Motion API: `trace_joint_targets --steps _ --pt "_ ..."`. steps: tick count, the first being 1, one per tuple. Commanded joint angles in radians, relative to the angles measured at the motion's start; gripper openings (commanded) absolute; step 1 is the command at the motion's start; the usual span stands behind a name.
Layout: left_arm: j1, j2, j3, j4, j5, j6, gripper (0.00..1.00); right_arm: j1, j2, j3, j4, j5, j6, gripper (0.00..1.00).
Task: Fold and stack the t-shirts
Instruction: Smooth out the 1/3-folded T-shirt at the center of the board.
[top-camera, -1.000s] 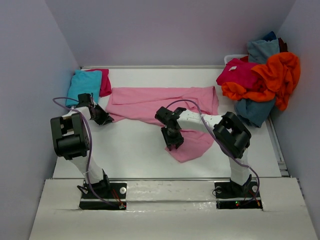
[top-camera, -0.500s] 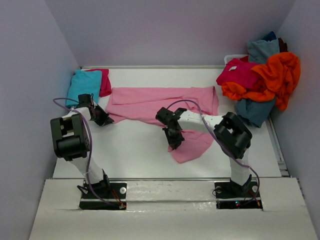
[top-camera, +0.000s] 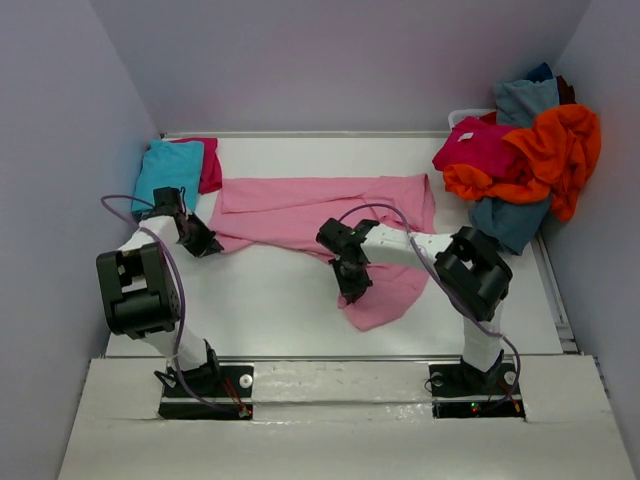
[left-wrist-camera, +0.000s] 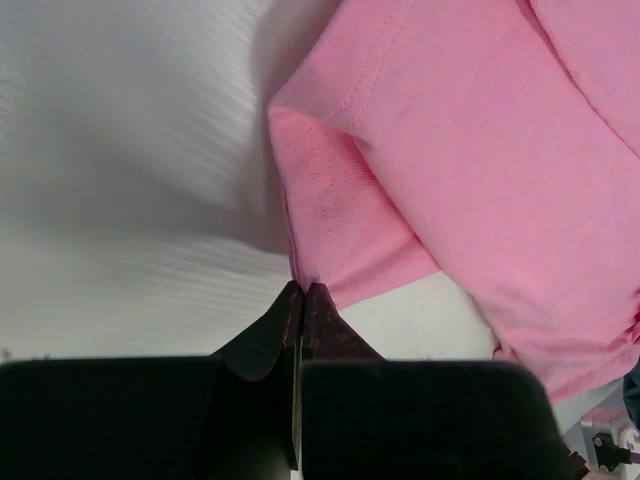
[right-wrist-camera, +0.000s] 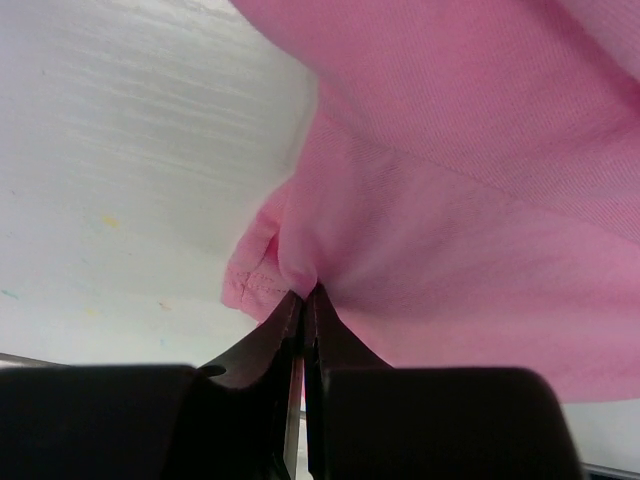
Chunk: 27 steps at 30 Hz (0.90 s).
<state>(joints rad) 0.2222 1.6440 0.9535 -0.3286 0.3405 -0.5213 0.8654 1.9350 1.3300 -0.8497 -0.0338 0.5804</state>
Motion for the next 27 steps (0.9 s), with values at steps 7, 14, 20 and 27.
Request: trace_joint_targets --steps 7,14,20,27 --pt "-0.003 -0.101 0.044 -0.141 -0.112 0.050 0.06 0.018 -0.110 -0.107 -0.046 0.006 0.048 0.07" --pt "-0.003 -0.116 0.050 -0.174 -0.153 0.058 0.06 -0.012 -0.191 -0.161 -0.066 0.017 0.072 0.07" --pt "-0.003 -0.138 0.041 -0.202 -0.184 0.063 0.06 -0.042 -0.231 -0.184 -0.083 0.026 0.073 0.07" --pt "-0.003 -0.162 0.022 -0.221 -0.216 0.066 0.06 -0.071 -0.289 -0.229 -0.100 0.029 0.073 0.07"
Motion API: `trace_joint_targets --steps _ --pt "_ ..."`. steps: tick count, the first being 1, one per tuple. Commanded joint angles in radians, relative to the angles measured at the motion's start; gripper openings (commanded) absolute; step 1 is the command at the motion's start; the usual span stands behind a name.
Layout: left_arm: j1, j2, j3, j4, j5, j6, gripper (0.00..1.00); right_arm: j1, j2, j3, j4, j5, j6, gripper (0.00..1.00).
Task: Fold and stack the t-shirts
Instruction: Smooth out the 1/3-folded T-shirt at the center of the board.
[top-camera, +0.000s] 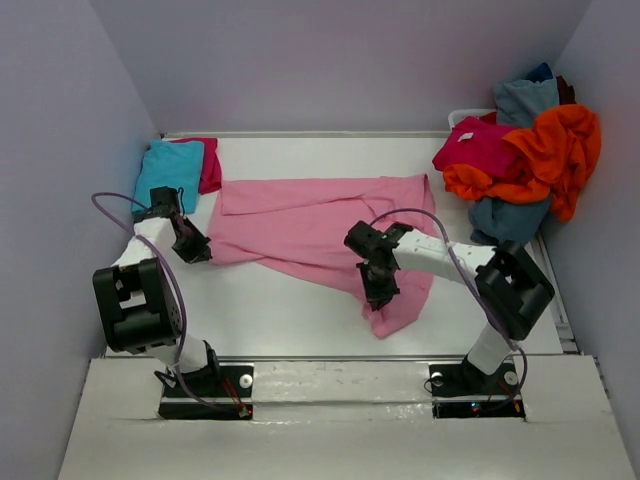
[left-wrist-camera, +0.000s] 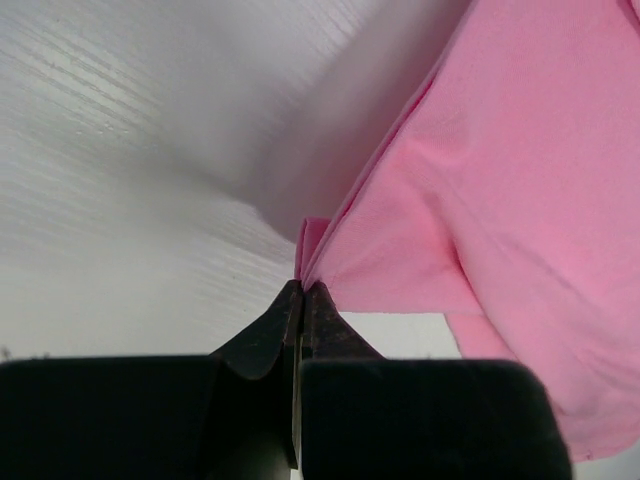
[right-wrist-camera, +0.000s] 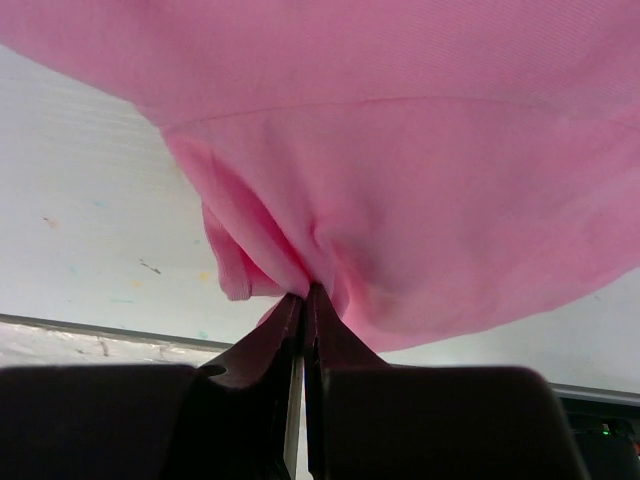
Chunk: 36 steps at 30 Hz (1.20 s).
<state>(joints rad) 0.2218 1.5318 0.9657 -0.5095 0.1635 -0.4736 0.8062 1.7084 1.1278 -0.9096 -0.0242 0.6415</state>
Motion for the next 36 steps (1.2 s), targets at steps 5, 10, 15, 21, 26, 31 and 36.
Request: trace_joint_targets --steps 5,10,15,21,26,31,36 --pt "-0.002 -0.058 0.002 -0.052 -0.062 0.020 0.06 -0.021 -0.092 -0.065 -0.043 0.020 0.015 0.07" --pt "-0.002 -0.070 -0.007 -0.066 -0.081 0.021 0.06 -0.021 -0.119 -0.111 -0.041 0.012 0.020 0.07" --pt "-0.002 -0.081 -0.016 -0.083 -0.099 0.023 0.06 -0.030 -0.156 -0.158 -0.049 0.010 0.024 0.08" --pt "-0.002 -0.085 -0.035 -0.092 -0.091 0.023 0.06 -0.030 -0.187 -0.209 -0.043 -0.008 0.024 0.08" --pt "-0.002 -0.098 -0.044 -0.095 -0.055 0.020 0.16 -0.030 -0.199 -0.201 -0.022 -0.042 0.012 0.21" --pt "-0.002 -0.127 -0.039 -0.103 -0.048 0.024 0.42 -0.030 -0.213 -0.177 -0.017 -0.057 0.001 0.51" --pt "-0.002 -0.140 -0.028 -0.116 -0.053 0.023 0.58 -0.030 -0.197 -0.137 -0.017 -0.080 -0.008 0.57"
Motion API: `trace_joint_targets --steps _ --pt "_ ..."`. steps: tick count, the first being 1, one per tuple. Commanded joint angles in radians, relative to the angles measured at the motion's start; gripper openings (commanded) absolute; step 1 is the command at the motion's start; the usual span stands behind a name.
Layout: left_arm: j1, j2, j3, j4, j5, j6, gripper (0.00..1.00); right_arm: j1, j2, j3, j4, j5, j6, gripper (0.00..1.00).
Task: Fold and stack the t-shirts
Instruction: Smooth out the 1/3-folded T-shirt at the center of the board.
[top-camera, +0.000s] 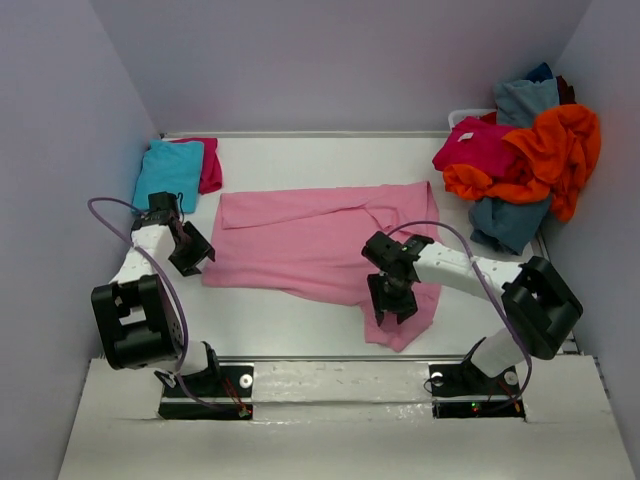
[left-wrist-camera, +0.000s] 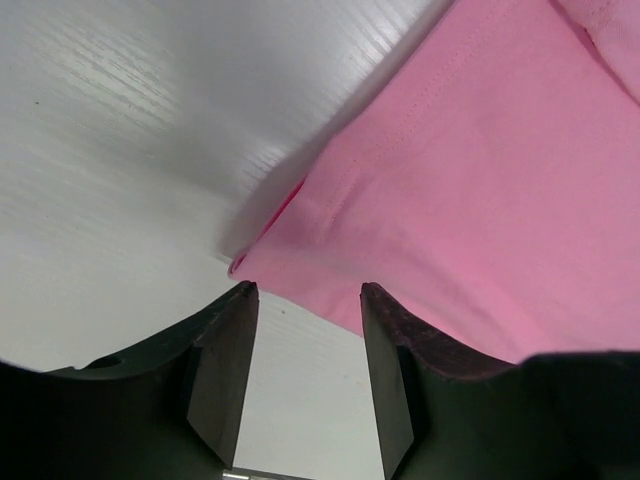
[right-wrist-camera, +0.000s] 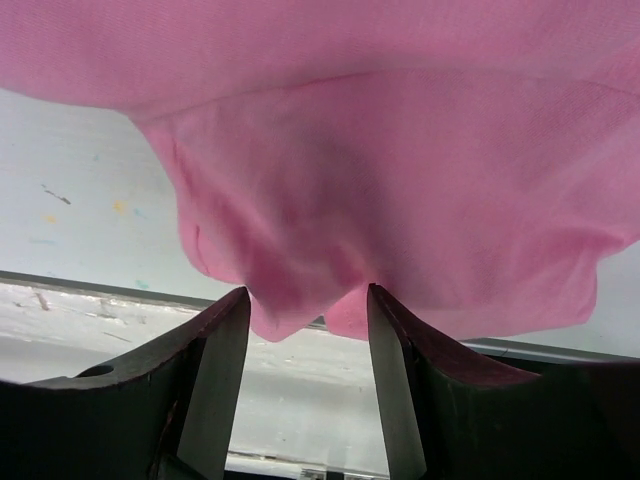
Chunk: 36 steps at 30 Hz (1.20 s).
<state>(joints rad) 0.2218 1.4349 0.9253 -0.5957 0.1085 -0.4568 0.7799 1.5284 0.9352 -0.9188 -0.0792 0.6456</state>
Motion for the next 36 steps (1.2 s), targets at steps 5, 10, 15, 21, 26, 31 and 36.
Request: trace_joint_targets --steps 5,10,15,21,26,31,36 --pt "-0.002 -0.051 0.044 -0.035 -0.006 0.012 0.59 -0.004 -0.028 0.111 -0.034 -0.001 -0.009 0.57" --pt "-0.002 -0.002 0.098 -0.009 0.029 0.000 0.60 -0.014 0.022 0.221 -0.055 0.084 0.002 0.57" --pt "-0.002 0.097 0.207 0.011 0.071 0.006 0.59 -0.068 0.108 0.338 -0.068 0.116 0.002 0.57" --pt "-0.048 0.214 0.326 0.040 0.106 0.007 0.59 -0.207 0.208 0.463 -0.040 0.099 -0.012 0.56" --pt "-0.111 0.347 0.414 0.043 0.118 0.010 0.57 -0.254 0.288 0.557 -0.034 0.090 -0.023 0.55" --pt "-0.168 0.427 0.489 0.051 0.112 0.000 0.56 -0.263 0.355 0.599 -0.025 0.021 -0.031 0.55" --pt "-0.177 0.483 0.537 0.036 0.094 0.004 0.55 -0.263 0.346 0.528 0.005 -0.014 -0.041 0.54"
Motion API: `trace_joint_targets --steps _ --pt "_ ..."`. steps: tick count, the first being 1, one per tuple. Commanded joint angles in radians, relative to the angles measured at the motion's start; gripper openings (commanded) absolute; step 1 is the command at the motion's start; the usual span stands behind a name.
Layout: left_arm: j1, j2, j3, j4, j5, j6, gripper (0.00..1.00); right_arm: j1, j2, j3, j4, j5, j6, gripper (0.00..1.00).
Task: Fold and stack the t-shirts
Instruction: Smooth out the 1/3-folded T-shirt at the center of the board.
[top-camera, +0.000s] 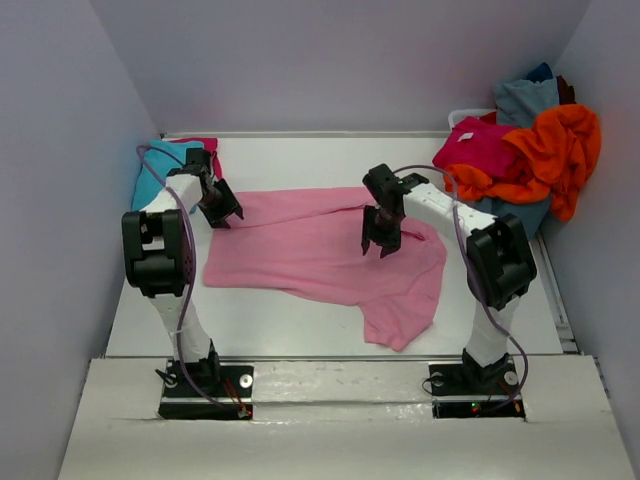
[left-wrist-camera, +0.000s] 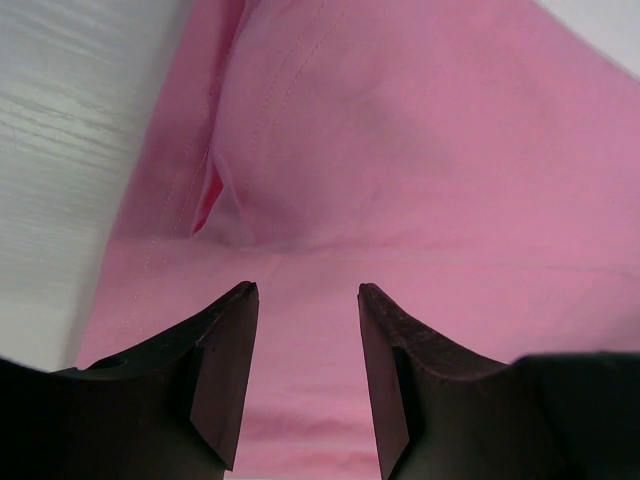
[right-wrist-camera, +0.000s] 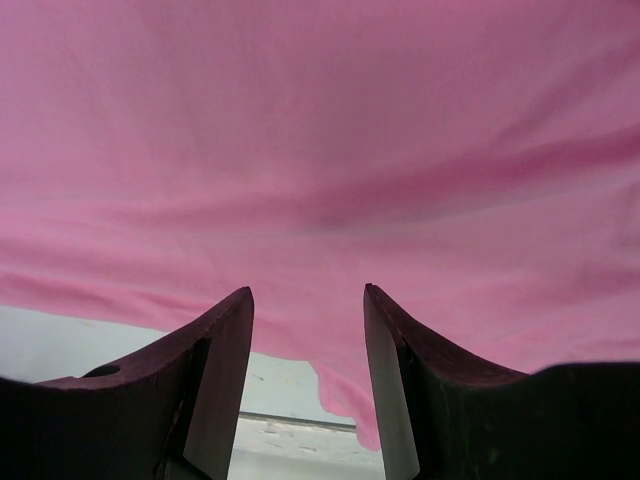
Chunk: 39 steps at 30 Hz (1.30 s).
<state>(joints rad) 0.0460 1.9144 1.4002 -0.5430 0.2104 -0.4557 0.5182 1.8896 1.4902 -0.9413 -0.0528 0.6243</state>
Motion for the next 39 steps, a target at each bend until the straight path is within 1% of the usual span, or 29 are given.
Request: trace_joint_targets --steps 1,6,9,13,18,29,32,36,39 --pt "-0.001 0.006 0.066 -0.017 -0.011 0.003 0.55 -0.001 -0.021 -0.050 0.027 -0.044 -0.024 0.54" --pt "-0.001 0.014 0.069 -0.026 -0.048 0.005 0.55 -0.001 -0.063 -0.140 0.048 -0.070 -0.047 0.53" --pt "-0.001 0.005 0.062 -0.025 -0.072 -0.001 0.55 -0.001 -0.078 -0.185 0.061 -0.058 -0.052 0.53" --pt "-0.001 0.002 0.054 -0.034 -0.095 -0.001 0.53 -0.001 -0.076 -0.240 0.081 -0.062 -0.052 0.52" --pt "-0.001 0.002 0.043 -0.040 -0.138 -0.008 0.51 -0.001 -0.070 -0.243 0.093 -0.065 -0.052 0.52" --pt "0.035 0.038 0.063 -0.046 -0.152 -0.015 0.50 -0.001 -0.060 -0.252 0.107 -0.073 -0.058 0.51" --pt "0.035 0.055 0.074 -0.049 -0.148 -0.015 0.47 -0.001 -0.053 -0.251 0.107 -0.074 -0.060 0.51" --pt "0.035 0.083 0.083 -0.044 -0.126 -0.009 0.41 -0.001 -0.049 -0.243 0.104 -0.076 -0.061 0.51" --pt "0.035 0.093 0.086 -0.038 -0.120 -0.009 0.41 -0.001 -0.046 -0.239 0.101 -0.074 -0.064 0.51"
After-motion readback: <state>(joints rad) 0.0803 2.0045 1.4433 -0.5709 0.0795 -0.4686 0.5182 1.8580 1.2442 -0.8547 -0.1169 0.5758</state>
